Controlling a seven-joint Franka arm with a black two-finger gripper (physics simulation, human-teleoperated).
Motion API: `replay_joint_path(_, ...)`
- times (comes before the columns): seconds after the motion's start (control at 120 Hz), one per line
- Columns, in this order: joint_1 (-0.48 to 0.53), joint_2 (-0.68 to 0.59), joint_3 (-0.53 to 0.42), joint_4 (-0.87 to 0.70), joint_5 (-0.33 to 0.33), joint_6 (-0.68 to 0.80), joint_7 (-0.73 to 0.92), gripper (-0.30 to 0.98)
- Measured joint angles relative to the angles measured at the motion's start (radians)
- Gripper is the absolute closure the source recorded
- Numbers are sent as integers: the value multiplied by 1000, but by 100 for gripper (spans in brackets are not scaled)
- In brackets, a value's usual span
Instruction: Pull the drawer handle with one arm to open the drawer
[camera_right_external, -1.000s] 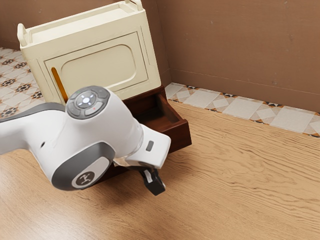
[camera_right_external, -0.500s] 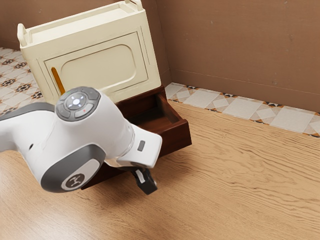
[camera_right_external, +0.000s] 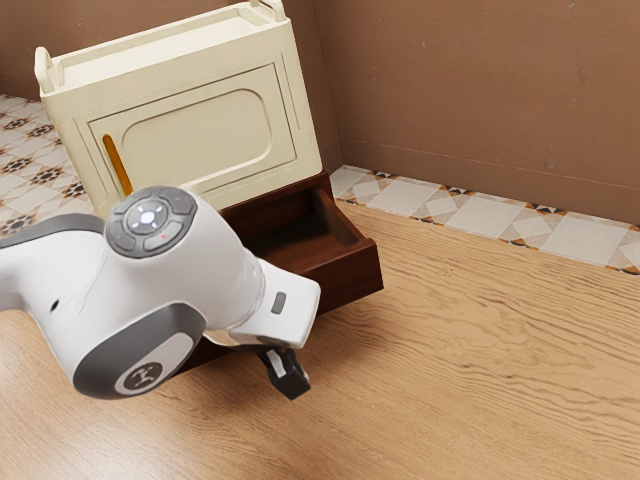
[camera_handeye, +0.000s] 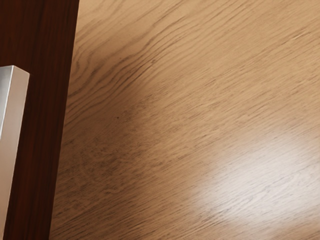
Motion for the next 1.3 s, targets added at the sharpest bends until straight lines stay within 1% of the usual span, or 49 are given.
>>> replay_joint_path(0.075, 1, 1, -2, 0, 1, 2, -4, 30)
replay_joint_path(0.158, 2, 2, -10, -1, -11, 5, -9, 21)
replay_joint_path(0.317, 2, 1, -11, -1, -23, 7, -11, 15)
replay_joint_path(0.725, 3, -2, 4, 4, -20, 6, -8, 16)
replay_joint_path(0.842, -2, -11, 19, 7, -10, 2, -5, 19)
replay_joint_path(1.0, 0, -16, 29, 5, -29, -5, 12, 9)
replay_joint_path(1.233, 1, -43, 32, 50, -30, -32, 34, 3)
replay_joint_path(1.3, 0, -51, 28, 102, -31, -69, 39, 2)
